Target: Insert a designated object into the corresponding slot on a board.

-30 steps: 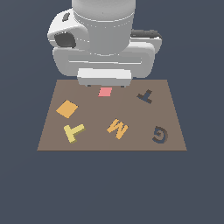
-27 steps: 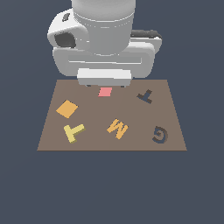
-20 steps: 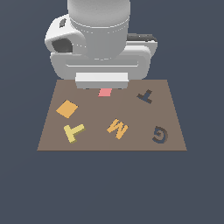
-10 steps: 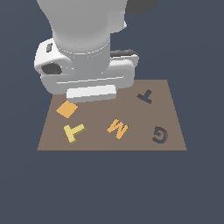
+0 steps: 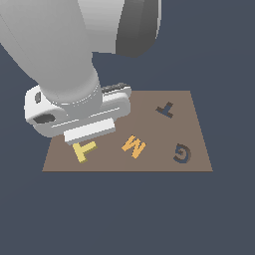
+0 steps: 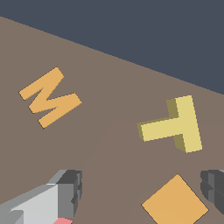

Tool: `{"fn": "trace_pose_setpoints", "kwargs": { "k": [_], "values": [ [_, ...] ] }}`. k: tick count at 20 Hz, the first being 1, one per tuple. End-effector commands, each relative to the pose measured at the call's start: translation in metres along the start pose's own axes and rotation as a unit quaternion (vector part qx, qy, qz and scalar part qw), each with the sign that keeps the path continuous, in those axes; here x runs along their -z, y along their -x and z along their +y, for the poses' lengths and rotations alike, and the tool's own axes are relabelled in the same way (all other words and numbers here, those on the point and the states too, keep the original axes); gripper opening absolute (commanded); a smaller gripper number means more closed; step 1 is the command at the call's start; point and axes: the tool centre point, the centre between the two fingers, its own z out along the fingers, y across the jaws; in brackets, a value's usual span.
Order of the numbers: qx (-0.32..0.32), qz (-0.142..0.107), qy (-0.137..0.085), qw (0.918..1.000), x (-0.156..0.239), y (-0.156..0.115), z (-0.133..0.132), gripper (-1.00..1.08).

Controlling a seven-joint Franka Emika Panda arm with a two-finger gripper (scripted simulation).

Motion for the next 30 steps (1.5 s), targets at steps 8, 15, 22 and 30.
{"fn": "trace_pose_setpoints", "kwargs": {
  "k": [8,15,22,30],
  "values": [
    [0.073,0.0,-0.004,0.9974,-0.032,-0.02,0.032,1.0],
    [0.096,-0.001,-0.006,0.9954,-0.042,-0.028,0.041,1.0],
    [0.099,-0.001,-0.006,0.9951,-0.043,-0.029,0.042,1.0],
    [0.099,-0.001,-0.006,0.9951,-0.062,-0.029,0.042,1.0]
  ]
}}
